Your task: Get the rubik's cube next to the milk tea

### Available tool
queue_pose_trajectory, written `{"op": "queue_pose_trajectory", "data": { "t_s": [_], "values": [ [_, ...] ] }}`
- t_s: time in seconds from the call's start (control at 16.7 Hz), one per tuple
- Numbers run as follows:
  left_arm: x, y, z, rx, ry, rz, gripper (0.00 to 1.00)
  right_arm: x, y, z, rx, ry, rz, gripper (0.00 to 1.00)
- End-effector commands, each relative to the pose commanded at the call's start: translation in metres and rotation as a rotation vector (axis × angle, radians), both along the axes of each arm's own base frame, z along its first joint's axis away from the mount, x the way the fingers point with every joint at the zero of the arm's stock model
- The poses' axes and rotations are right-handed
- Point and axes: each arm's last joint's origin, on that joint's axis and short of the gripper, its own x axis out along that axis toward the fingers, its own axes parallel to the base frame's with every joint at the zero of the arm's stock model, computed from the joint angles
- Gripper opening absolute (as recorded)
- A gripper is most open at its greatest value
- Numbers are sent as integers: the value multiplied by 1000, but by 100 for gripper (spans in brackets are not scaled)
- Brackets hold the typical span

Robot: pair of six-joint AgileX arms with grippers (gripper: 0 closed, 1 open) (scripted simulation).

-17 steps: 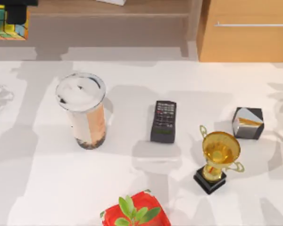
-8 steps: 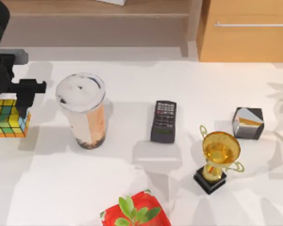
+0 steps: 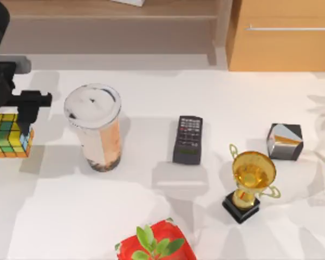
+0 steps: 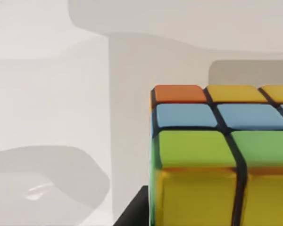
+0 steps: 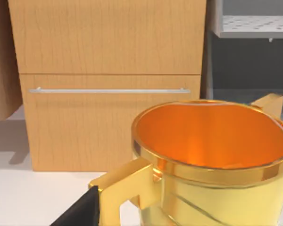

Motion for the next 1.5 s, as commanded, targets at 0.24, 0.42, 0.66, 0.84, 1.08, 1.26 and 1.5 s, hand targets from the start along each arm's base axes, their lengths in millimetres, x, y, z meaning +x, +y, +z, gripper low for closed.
{"op": "queue_pose_trajectory", "data": {
  "t_s": [0.24,0.42,0.66,0.84,1.08,1.26,1.5],
  "values": [
    [1,4,3,5,-22,12,0,0,0,0,0,0,0,100],
    [1,6,5,7,-42,17,0,0,0,0,0,0,0,100],
    [2,5,6,7,-62,16,0,0,0,0,0,0,0,100],
    [2,3,1,3,-57,9,0,0,0,0,0,0,0,100],
    [0,-3,-16,-2,-6,-6,0,0,0,0,0,0,0,100],
    [-1,-4,-21,-3,12,-9,0,0,0,0,0,0,0,100],
    [-1,-4,-21,-3,12,-9,15,0,0,0,0,0,0,100]
  ]
}}
